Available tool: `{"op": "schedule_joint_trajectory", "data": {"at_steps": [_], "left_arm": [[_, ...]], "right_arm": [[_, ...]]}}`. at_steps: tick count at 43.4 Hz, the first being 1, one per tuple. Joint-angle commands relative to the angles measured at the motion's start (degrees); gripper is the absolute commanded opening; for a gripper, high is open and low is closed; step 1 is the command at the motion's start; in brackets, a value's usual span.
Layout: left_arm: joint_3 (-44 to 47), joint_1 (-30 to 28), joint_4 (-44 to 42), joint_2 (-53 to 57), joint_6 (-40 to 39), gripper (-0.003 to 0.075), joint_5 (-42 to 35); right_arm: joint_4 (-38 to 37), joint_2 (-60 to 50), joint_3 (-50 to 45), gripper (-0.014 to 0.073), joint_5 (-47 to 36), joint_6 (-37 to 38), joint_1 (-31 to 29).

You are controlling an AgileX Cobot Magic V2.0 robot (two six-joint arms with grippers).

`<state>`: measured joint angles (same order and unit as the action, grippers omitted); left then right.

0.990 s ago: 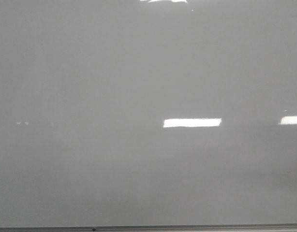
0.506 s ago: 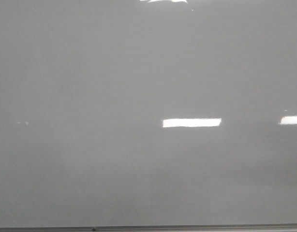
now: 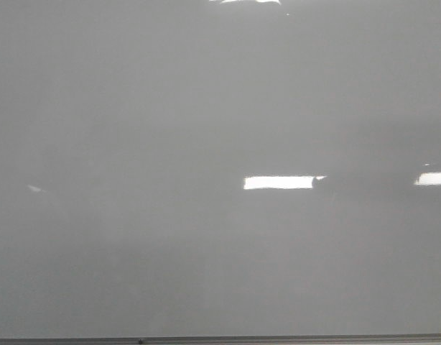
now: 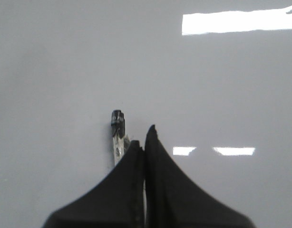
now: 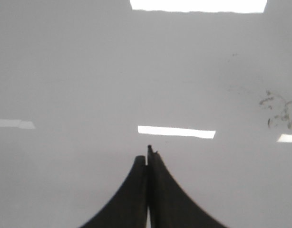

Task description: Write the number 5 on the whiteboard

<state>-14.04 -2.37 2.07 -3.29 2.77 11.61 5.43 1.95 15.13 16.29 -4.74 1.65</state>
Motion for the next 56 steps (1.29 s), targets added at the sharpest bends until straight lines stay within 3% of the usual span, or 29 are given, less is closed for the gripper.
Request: {"op": "schedule_joint_trajectory", "data": {"at_steps": [1, 14, 18, 21, 24, 30, 34, 38, 49, 56], "left_arm": [[-5.96, 0.40, -0.48, -5.91, -0.77, -0.0020, -0.42], [-8.56, 0.40, -0.52, -12.58, -0.77, -0.0017, 0.54], [-8.32, 0.40, -0.52, -12.58, -0.77, 0.0022, 0.54], [-8.08, 0.40, -0.52, -12.58, -0.77, 0.0090, 0.72], [-8.08, 0.40, -0.52, -12.58, -0.77, 0.0204, 1.14], [-8.08, 0.40, -0.52, -12.58, -0.77, 0.0461, 0.92], [-8.08, 0.40, -0.52, -12.58, -0.77, 0.0549, 0.48], [-8.08, 0.40, -0.52, -12.58, -0.77, 0.0552, 0.48], [-8.08, 0.40, -0.41, -13.41, -0.77, 0.0544, 0.55], [-10.29, 0.40, -2.81, -21.56, -0.77, 0.0544, 2.40]], "right_arm": [[0.35, 5.60, 6.13, -0.0063, -0.44, 0.16, -0.18], [0.77, 12.85, 9.43, -0.0063, -1.10, 0.16, -0.12], [0.77, 12.80, 9.30, -0.0038, -1.12, 0.16, -0.12], [0.77, 12.80, 9.30, 0.0026, -1.07, 0.16, -0.12], [0.77, 12.80, 9.30, 0.0111, -1.19, 0.16, -0.12], [0.77, 12.80, 9.30, 0.0381, -1.25, 0.16, -0.12], [0.77, 12.80, 9.30, 0.0528, -1.10, 0.16, -0.12], [0.77, 12.80, 9.30, 0.0596, -1.10, 0.16, -0.12], [0.77, 12.80, 9.30, 0.0596, -1.10, 0.16, -0.12], [0.77, 12.80, 9.30, 0.0596, -1.10, 0.16, -0.12]]}}
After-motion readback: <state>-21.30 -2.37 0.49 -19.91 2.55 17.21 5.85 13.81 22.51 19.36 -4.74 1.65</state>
